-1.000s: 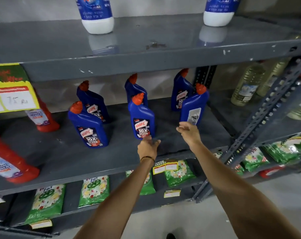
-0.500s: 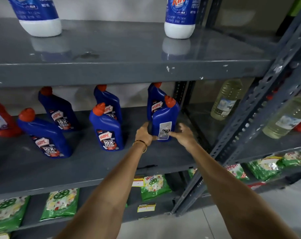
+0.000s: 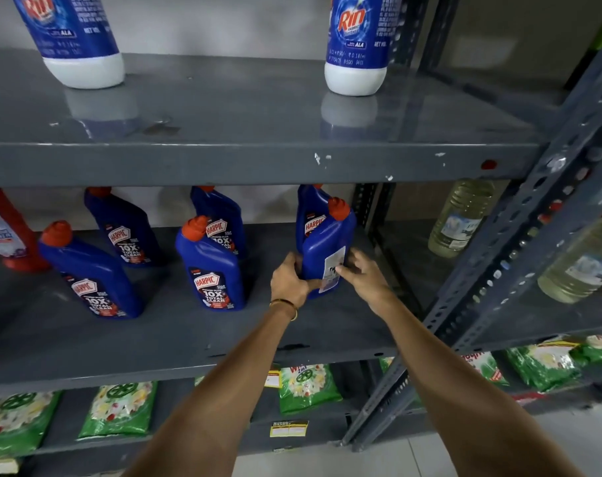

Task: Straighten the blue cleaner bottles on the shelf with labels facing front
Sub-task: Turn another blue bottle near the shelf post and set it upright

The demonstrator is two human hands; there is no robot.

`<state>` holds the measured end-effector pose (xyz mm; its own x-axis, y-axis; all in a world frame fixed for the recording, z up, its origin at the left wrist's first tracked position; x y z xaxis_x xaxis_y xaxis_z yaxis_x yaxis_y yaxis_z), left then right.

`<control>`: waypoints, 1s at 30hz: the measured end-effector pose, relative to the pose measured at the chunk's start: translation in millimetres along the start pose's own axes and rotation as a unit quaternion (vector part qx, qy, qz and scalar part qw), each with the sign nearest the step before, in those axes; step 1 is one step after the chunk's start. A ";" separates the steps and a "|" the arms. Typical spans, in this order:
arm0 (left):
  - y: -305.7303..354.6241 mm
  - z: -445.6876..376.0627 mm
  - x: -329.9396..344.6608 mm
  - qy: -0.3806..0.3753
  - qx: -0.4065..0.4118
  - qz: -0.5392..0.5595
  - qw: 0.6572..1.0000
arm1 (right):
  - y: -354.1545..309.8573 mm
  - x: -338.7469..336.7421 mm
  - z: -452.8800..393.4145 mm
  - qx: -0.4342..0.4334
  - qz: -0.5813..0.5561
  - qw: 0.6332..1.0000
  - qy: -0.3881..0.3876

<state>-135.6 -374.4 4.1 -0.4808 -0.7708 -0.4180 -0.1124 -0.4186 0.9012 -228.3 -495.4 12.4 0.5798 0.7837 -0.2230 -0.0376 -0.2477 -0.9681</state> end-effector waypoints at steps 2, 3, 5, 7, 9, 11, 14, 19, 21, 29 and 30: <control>7.1 9.9 0.6 0.051 0.012 -0.010 0.999 | -7.9 8.0 -1.7 -0.006 -0.022 0.999 -0.043; 10.6 15.0 1.7 0.071 0.015 -0.014 0.997 | -11.6 12.4 -2.0 -0.001 -0.022 0.998 -0.052; 13.2 23.4 5.9 0.094 0.029 -0.032 0.995 | -15.5 16.3 -3.1 0.005 -0.016 0.999 -0.042; 10.3 26.7 7.3 0.077 0.050 -0.044 0.995 | -18.1 14.2 -2.3 0.003 -0.016 1.000 -0.022; 2.7 18.0 4.2 -0.015 0.048 -0.005 0.999 | -18.8 8.2 -0.2 -0.007 -0.018 1.000 -0.019; -6.7 5.3 -1.6 -0.152 -0.005 0.065 0.986 | -18.2 3.3 3.6 -0.013 -0.028 0.998 -0.046; -17.0 -1.6 -10.1 -0.299 -0.106 0.097 0.944 | -17.1 1.6 12.0 0.003 -0.072 0.992 -0.103; -28.8 1.2 -3.1 -0.424 -0.148 0.178 0.875 | -18.0 4.3 14.2 0.030 -0.143 0.972 -0.186; -26.9 2.5 0.1 -0.425 -0.142 0.194 0.873 | -18.8 3.5 11.6 0.035 -0.174 0.967 -0.186; -28.8 -8.0 8.9 -0.252 -0.140 0.170 0.942 | -9.3 1.6 0.7 0.039 -0.252 0.956 -0.146; -29.6 -10.4 10.9 -0.208 -0.146 0.159 0.954 | -7.9 0.1 -0.3 0.036 -0.250 0.958 -0.134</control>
<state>-128.5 -375.4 -28.3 -0.7612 -0.6484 0.0077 0.3138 -0.3580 0.8794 -227.7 -493.5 20.0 0.3101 0.9148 0.2589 0.1287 0.2294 -0.9648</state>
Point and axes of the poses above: each hand's wrist, its own z-axis away from the middle knuckle, its own x-axis out of the palm, y = z × x, the point moved 4 cm from there along -z, towards the middle knuckle, and after that the axes turned 8 degrees about -x, right-handed, at the moved point
